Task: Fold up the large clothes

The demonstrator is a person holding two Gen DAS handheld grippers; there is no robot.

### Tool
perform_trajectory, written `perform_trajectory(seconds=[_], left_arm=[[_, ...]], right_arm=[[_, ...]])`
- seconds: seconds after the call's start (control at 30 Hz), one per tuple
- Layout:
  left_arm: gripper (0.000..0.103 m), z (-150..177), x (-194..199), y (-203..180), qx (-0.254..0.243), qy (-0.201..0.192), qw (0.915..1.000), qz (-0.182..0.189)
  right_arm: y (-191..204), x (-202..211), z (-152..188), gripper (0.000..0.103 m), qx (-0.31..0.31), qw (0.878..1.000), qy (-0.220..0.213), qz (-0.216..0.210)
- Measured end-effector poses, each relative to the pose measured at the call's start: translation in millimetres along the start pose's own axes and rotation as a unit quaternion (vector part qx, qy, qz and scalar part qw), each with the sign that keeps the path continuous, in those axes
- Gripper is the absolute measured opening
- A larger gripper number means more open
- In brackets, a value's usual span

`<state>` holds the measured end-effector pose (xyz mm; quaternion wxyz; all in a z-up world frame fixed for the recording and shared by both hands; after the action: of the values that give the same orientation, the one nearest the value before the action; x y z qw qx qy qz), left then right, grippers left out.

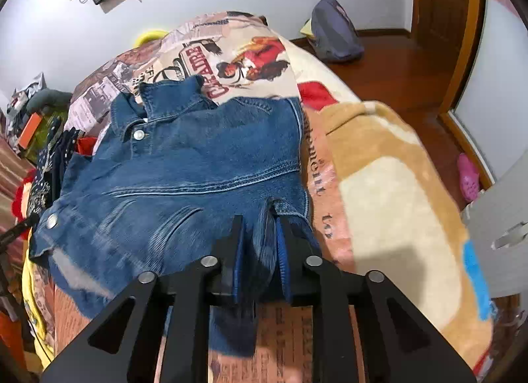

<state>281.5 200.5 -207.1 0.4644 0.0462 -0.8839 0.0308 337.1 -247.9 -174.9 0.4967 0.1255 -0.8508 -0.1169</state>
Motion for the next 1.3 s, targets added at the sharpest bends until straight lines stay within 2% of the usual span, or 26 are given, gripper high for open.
perform_trajectory(seconds=[0.1, 0.27, 0.3, 0.43, 0.53, 0.67, 0.83, 1.0, 1.07, 1.17, 1.3], left_arm=[[0.053, 6.7, 18.5, -2.3, -0.007, -0.007, 0.9998, 0.014], [0.061, 22.7, 34.4, -9.2, -0.008, 0.002, 0.9994, 0.032], [0.066, 24.7, 33.0, -10.2, -0.005, 0.005, 0.9996, 0.029], [0.066, 40.4, 26.8, -12.5, 0.013, 0.019, 0.9991, 0.036], [0.066, 53.5, 22.5, -18.6, 0.008, 0.029, 0.9986, 0.044], [0.066, 64.5, 15.8, -28.0, -0.020, 0.037, 0.9989, 0.021], [0.063, 59.8, 14.3, -35.1, -0.042, 0.019, 0.9989, 0.002], [0.063, 47.0, 10.7, -43.5, -0.082, 0.000, 0.9950, -0.057], [0.059, 43.9, 6.8, -45.0, -0.093, -0.001, 0.9928, -0.075], [0.044, 41.9, 2.5, -44.4, -0.099, 0.001, 0.9918, -0.081], [0.018, 39.7, 3.1, -41.4, -0.087, -0.001, 0.9938, -0.070]], right_arm=[[4.2, 18.6, 4.5, 0.024, 0.013, 1.000, -0.007, -0.009], [13.5, 41.7, 18.4, 0.049, 0.025, 0.999, -0.021, -0.018], [14.6, 44.1, 21.5, 0.050, 0.024, 0.999, -0.022, -0.021], [13.2, 39.3, 31.2, 0.053, -0.006, 0.999, -0.003, -0.034], [11.3, 33.1, 41.3, 0.053, -0.012, 0.999, 0.011, -0.032], [7.9, 22.3, 55.8, 0.053, -0.009, 0.999, 0.030, -0.026], [-1.0, 4.7, 60.6, 0.053, -0.035, 0.998, 0.048, -0.025], [3.1, -12.2, 58.8, 0.053, -0.043, 0.996, 0.066, -0.035], [10.9, -18.9, 60.6, 0.053, -0.025, 0.996, 0.074, -0.039], [17.4, -25.3, 64.0, 0.053, -0.002, 0.997, 0.077, -0.030], [20.0, -26.0, 64.5, 0.053, 0.019, 0.998, 0.065, -0.018]])
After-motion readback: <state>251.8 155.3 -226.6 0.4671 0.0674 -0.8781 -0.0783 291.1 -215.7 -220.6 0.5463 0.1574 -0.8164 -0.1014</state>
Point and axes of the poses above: each gripper's, at about its wrist camera, not at the fingertips, and x roughly against the way its jaws point, y to its left, z to its underside, the point moved 1 cm from there along -x, roughly the way its jaws point, and after that the axes turned 10 degrees about -x, right-handed, at the moved point
